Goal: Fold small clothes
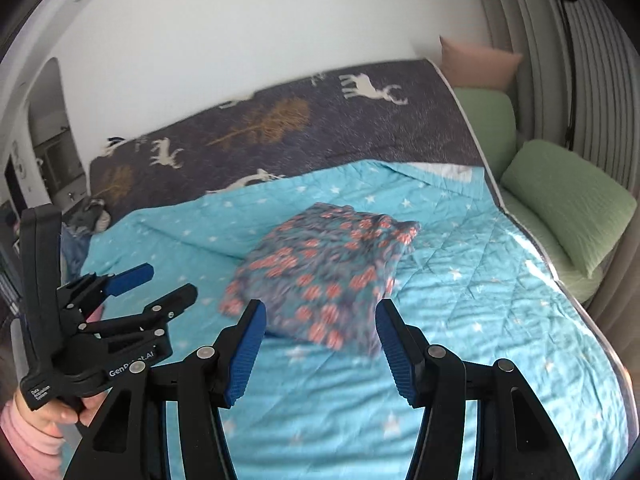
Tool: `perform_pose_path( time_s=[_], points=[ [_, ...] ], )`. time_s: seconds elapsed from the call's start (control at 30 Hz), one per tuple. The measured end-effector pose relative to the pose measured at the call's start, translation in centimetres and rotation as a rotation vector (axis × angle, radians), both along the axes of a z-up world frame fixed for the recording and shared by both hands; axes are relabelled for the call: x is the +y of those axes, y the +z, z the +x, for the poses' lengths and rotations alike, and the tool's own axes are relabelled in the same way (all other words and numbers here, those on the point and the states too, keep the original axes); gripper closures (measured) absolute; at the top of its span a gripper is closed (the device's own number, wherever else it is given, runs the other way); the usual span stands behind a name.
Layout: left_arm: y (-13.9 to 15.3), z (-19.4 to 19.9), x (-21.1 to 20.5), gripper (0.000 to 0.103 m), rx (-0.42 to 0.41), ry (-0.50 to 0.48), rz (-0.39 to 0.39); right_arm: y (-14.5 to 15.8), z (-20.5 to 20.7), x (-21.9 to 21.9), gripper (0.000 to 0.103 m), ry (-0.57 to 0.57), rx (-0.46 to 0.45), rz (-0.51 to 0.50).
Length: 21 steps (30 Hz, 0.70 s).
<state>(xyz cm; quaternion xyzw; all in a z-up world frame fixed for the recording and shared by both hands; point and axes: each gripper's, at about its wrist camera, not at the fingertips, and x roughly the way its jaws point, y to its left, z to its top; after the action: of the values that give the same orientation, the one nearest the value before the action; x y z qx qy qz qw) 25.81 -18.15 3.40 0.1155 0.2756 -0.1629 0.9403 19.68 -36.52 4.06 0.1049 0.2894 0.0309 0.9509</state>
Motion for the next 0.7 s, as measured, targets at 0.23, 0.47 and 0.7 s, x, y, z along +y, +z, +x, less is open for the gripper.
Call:
perform_pose_path(
  time_s=[0.23, 0.47, 0.7],
  points=[
    [1.4, -8.5, 1.9, 0.021, -0.101, 0.005, -0.004, 0.4, -7.8, 2.1, 0.045, -0.018, -0.016, -0.039],
    [1.5, -14.0, 2.9, 0.021, -0.113, -0.003, 0.005, -0.2, -12.9, 4.2, 0.045, -0.027, -0.021, -0.056],
    [1.4, -17.3, 4.1, 0.021, -0.104, -0.001, -0.040, -0.3, -16.1, 5.4, 0.045, -0.078, -0.029, -0.078]
  ],
)
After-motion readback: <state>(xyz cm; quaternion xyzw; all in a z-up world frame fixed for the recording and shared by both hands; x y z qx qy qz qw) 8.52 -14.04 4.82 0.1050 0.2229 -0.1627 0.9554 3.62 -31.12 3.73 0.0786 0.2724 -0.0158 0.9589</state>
